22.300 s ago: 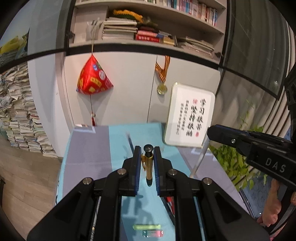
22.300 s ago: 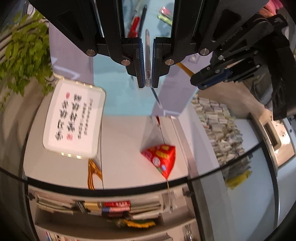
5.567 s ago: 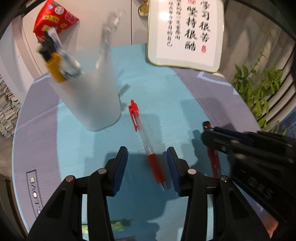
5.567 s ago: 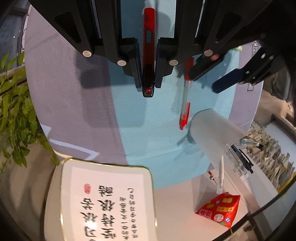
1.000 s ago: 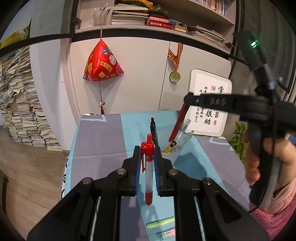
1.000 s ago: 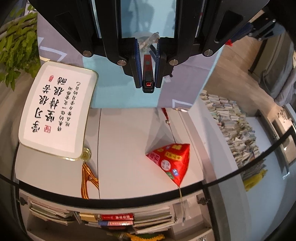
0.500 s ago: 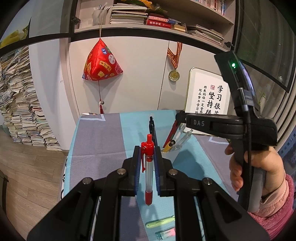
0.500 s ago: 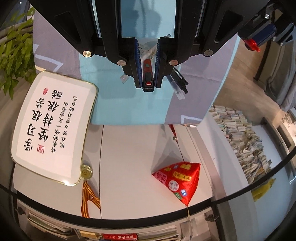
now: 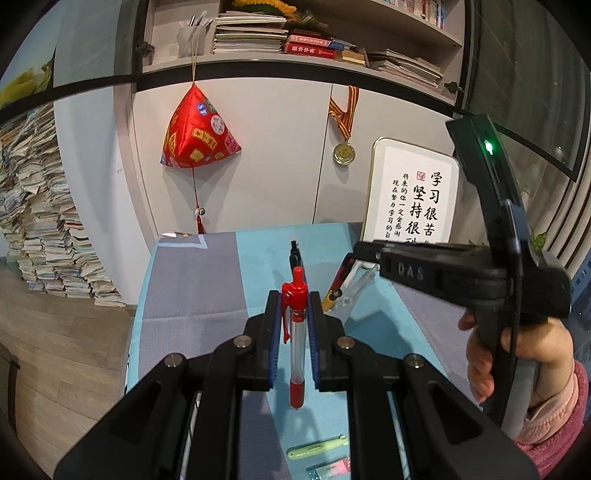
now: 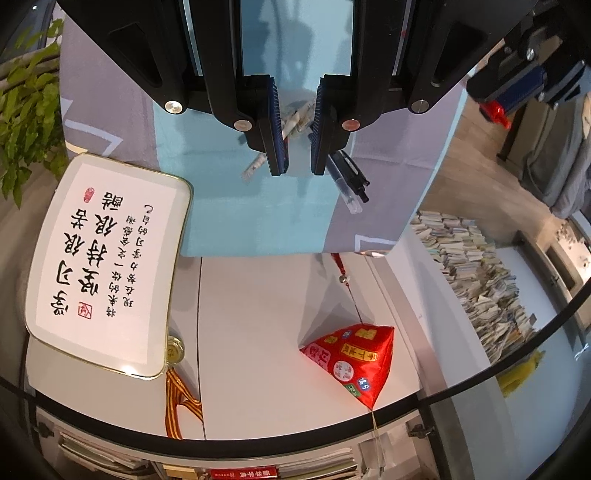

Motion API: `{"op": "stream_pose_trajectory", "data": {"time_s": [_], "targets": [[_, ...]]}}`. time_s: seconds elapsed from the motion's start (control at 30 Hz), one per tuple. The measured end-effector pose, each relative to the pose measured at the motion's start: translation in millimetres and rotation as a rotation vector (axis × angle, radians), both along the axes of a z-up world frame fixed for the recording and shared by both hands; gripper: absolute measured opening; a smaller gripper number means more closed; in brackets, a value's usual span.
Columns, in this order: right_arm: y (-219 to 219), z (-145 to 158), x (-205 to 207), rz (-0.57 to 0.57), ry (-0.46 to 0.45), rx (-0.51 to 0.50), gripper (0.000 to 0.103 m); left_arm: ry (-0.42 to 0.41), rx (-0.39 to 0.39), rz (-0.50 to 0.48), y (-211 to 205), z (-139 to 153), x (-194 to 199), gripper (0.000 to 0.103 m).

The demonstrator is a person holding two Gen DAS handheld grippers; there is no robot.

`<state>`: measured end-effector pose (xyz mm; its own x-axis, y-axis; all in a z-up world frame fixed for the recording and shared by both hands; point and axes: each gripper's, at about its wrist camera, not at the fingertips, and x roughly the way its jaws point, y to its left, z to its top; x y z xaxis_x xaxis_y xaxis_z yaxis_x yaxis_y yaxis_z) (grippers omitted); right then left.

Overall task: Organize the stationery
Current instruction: 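Lower the red marker into the cup with the right tool and open it, then lower the red clicky pen into the cup with the left tool and release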

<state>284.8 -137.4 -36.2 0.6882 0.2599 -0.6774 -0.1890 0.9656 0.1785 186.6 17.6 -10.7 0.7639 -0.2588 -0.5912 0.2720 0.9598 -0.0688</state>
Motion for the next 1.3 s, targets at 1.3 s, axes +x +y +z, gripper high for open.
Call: {"op": "stream_pose_trajectory", "data": {"time_s": [1.3], "targets": [[-48,-12,-34,-0.053,-0.024,0.036,0.015,-0.051,0.016,-0.061,-59,8,91,0.013]]}}
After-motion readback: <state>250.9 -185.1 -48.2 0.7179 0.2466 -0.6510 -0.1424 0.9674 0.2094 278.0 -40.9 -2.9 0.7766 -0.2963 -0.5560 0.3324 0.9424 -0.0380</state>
